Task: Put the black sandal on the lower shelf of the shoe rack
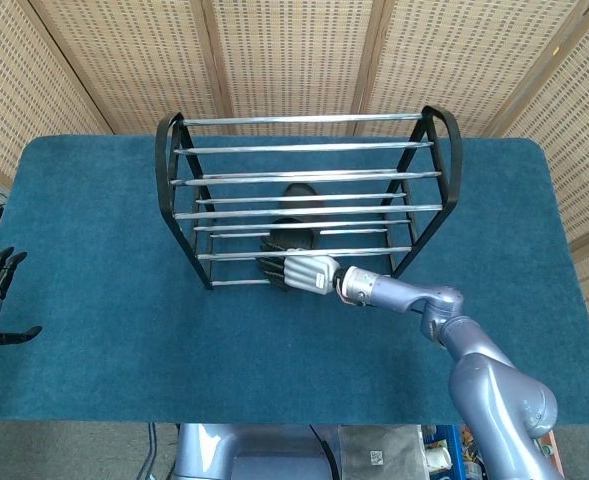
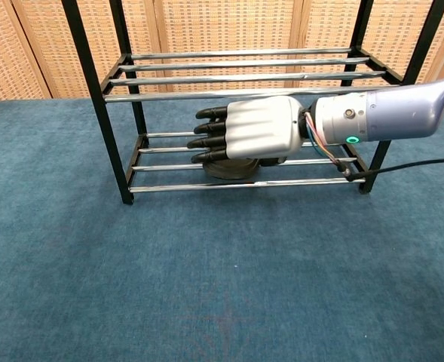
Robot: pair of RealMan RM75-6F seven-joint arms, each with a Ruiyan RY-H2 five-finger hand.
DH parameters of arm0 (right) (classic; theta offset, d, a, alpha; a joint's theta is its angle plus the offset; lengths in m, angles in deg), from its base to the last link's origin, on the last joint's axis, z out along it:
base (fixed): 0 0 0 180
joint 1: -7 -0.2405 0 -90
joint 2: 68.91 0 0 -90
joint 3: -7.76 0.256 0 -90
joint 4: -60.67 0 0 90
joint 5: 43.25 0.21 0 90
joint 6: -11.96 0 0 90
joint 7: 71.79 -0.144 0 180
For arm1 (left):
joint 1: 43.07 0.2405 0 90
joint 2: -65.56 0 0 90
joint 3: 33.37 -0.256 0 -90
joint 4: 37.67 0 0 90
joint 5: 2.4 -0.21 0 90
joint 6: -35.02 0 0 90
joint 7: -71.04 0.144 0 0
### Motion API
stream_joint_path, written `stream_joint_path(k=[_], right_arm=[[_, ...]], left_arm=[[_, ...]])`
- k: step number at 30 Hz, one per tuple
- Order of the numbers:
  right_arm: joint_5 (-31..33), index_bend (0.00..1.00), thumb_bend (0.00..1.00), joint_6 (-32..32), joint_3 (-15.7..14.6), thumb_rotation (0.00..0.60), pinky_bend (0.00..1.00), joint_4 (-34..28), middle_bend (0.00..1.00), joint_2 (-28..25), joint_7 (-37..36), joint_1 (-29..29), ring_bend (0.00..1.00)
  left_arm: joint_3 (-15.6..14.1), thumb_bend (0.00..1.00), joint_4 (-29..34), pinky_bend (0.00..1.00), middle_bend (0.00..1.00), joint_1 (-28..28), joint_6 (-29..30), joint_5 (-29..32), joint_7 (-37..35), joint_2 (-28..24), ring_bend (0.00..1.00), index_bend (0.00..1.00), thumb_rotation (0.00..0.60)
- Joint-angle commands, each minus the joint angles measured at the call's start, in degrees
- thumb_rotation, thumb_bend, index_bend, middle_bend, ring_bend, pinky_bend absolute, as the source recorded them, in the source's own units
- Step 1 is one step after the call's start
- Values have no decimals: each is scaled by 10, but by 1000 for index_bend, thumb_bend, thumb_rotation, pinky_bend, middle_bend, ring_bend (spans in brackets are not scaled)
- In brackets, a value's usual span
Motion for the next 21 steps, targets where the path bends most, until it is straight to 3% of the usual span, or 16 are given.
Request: stream_joint_path(k=[1,15,17,21], right_arm=[[15,6,428,-23,10,600,0,-50,0,-21,41,19,0],[22,6,416,-103,-7,600,0,-264,0,-117,162,113,0],[22,6,373,-123,-12,600,0,-287,0,-134,167,133,0],[31,6,188,-182,-24,600,0,-322,0,-172,142,188,0]], left_arm=[[-1,112,0,0,0,0,-1,-1,-2,-1,0,0,600],[-13,113,13,0,0,15,32,-43,-12,-8,0,0,600],[-16,112,15,0,0,19,39,-52,-14,-9,0,0,600],[-22,112,18,0,0,29,57,-71,-21,-10,0,0,600]])
